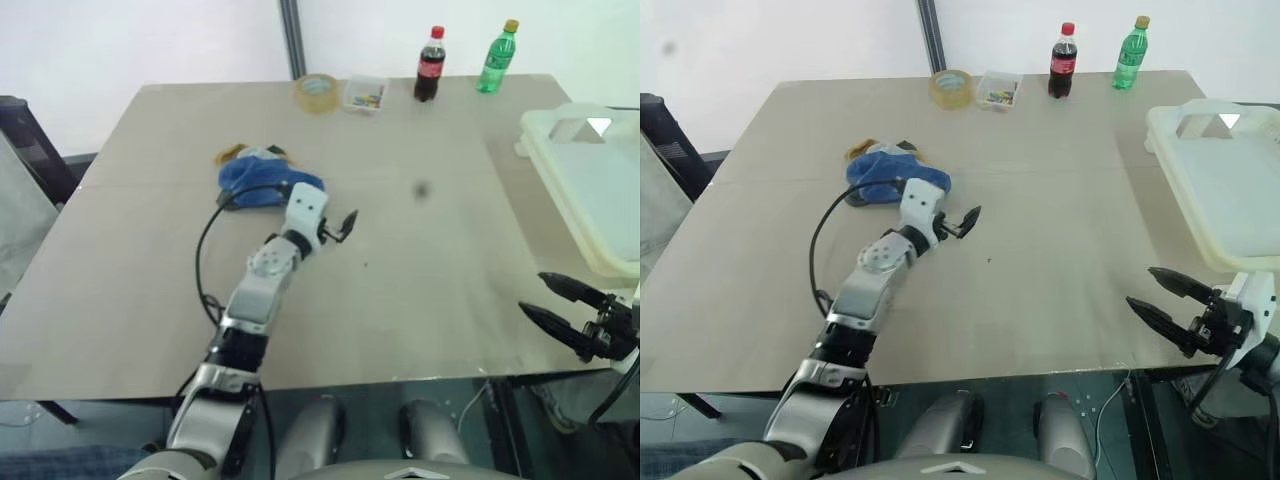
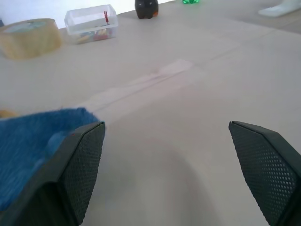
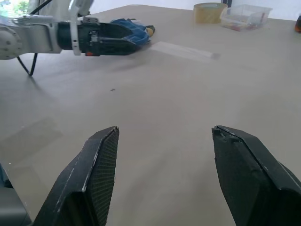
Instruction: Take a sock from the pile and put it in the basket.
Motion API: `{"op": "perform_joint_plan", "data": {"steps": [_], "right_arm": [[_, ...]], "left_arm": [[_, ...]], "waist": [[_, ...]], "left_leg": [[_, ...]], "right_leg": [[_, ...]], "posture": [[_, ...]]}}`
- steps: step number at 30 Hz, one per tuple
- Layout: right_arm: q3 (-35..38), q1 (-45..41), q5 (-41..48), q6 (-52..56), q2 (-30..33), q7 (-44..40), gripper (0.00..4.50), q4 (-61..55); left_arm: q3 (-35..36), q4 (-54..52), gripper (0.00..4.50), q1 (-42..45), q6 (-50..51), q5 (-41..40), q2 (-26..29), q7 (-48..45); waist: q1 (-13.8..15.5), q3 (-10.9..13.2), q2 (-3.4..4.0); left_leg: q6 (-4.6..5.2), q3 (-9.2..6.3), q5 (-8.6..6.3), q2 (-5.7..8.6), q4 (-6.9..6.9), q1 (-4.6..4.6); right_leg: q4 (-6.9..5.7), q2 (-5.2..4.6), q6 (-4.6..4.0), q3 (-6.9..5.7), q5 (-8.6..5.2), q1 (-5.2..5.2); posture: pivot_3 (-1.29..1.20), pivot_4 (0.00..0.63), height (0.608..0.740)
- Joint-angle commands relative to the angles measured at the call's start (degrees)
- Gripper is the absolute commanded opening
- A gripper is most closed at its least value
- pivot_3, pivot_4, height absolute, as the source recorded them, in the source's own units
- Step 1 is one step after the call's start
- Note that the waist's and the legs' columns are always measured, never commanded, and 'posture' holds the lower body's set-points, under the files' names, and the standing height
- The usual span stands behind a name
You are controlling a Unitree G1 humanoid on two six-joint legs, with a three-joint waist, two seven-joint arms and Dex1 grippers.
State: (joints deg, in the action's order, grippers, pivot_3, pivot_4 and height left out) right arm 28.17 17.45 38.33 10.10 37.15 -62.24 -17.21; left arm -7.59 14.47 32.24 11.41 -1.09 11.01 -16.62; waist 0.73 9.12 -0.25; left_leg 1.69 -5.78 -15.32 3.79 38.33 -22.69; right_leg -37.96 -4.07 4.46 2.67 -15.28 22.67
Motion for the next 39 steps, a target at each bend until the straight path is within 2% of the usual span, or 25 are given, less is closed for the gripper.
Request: {"op": "perform_joint_plan", "data": {"steps": [1,6,24,27,28,29,30,33,35,36,39], "right_arm": [[0.99,0.62,-0.51,-1.87,-0.12,0.56,3.21,-2.02],[0.94,1.63,-0.48,-2.17,-0.43,1.12,3.21,-2.38],[-0.47,-1.13,-1.68,-2.56,0.52,0.72,3.21,0.14],[-0.65,-0.86,-1.97,-2.68,0.3,0.72,3.26,0.03],[-0.64,-0.78,-2.03,-2.72,0.23,0.76,3.26,-0.01],[-0.59,-0.71,-2.07,-2.74,0.17,0.79,3.26,-0.04],[-0.51,-0.59,-2.1,-2.78,0.13,0.78,3.26,-0.06],[-0.41,-0.34,-2.28,-3.02,0.09,0.69,3.26,0.04],[-0.51,-0.25,-2.45,-3.2,0.05,0.65,3.26,0.18],[-0.52,-0.2,-2.5,-3.24,0.03,0.65,3.26,0.19],[-0.57,-0.34,-2.59,-3.29,0.07,0.68,3.26,0.38]], "left_arm": [[0.16,1.87,4.5,2.27,-2.53,4.11,-0.61,5.11],[0.26,0.72,4.5,1.46,-3.67,7.89,0.29,8.24],[-0.27,10.49,4.5,4.84,-5.24,15.34,-0.4,16.14],[-1.14,11.05,3.65,4.97,-5.03,16.84,-0.38,16.93],[-1.33,11.15,3.54,4.9,-4.91,17.33,-0.36,17.33],[-1.39,11.23,3.12,4.82,-4.9,17.53,-0.36,17.46],[-1.41,11.25,2.38,4.74,-4.93,17.65,-0.36,17.52],[-1.47,11.55,1.38,4.79,-4.91,17.97,-0.28,17.8],[-1.49,11.97,0.37,4.96,-4.99,18.22,-0.24,17.98],[-1.49,12.02,0.03,4.98,-5.02,18.27,-0.25,18.0],[-1.51,12.13,0.03,5.07,-5.15,18.28,-0.25,18.07]], "waist": [[0.0,0.0,-0.01],[0.14,0.0,-0.01],[0.14,0.01,-0.01],[0.13,0.01,-0.01],[0.13,0.01,-0.01],[0.13,0.01,-0.01],[0.14,0.01,-0.01],[0.13,0.01,-0.01],[0.12,0.0,-0.01],[0.12,0.0,-0.01],[0.14,0.0,0.0]], "left_leg": [[0.01,0.0,-0.01,-0.01,0.0,0.01],[-0.02,-0.01,0.01,0.0,0.0,0.0],[-0.02,-0.02,0.01,0.02,0.01,0.0],[-0.04,-0.02,0.02,0.02,0.01,0.0],[-0.04,-0.02,0.02,0.02,0.01,0.0],[-0.07,-0.02,0.04,0.02,0.01,-0.01],[-0.06,-0.02,0.03,0.02,0.01,0.0],[-0.05,-0.02,0.03,0.02,0.01,0.0],[-0.05,-0.02,0.03,0.02,0.01,0.0],[-0.05,-0.02,0.03,0.02,0.01,0.0],[-0.05,-0.02,0.03,0.02,0.01,0.0]], "right_leg": [[-0.01,0.0,0.0,0.0,0.0,0.0],[-0.02,-0.01,0.0,-0.01,0.0,0.01],[-0.03,-0.02,0.0,-0.02,0.0,0.01],[-0.03,-0.02,0.0,-0.02,0.0,0.01],[-0.03,-0.02,0.0,-0.02,0.0,0.01],[-0.03,-0.02,0.0,-0.02,0.0,0.01],[-0.03,-0.02,0.0,-0.02,0.0,0.01],[-0.04,-0.02,0.0,-0.02,0.0,0.01],[-0.04,-0.03,0.0,-0.02,0.0,0.01],[-0.04,-0.03,0.0,-0.02,0.0,0.01],[-0.05,-0.03,0.0,-0.02,0.0,0.01]], "posture": [[0.0,0.15,0.74],[0.0,0.15,0.74],[0.0,0.15,0.74],[0.0,0.15,0.74],[0.0,0.15,0.74],[0.0,0.15,0.74],[0.0,0.15,0.74],[0.0,0.15,0.74],[0.0,0.15,0.74],[0.0,0.15,0.74],[0.0,0.15,0.74]]}}
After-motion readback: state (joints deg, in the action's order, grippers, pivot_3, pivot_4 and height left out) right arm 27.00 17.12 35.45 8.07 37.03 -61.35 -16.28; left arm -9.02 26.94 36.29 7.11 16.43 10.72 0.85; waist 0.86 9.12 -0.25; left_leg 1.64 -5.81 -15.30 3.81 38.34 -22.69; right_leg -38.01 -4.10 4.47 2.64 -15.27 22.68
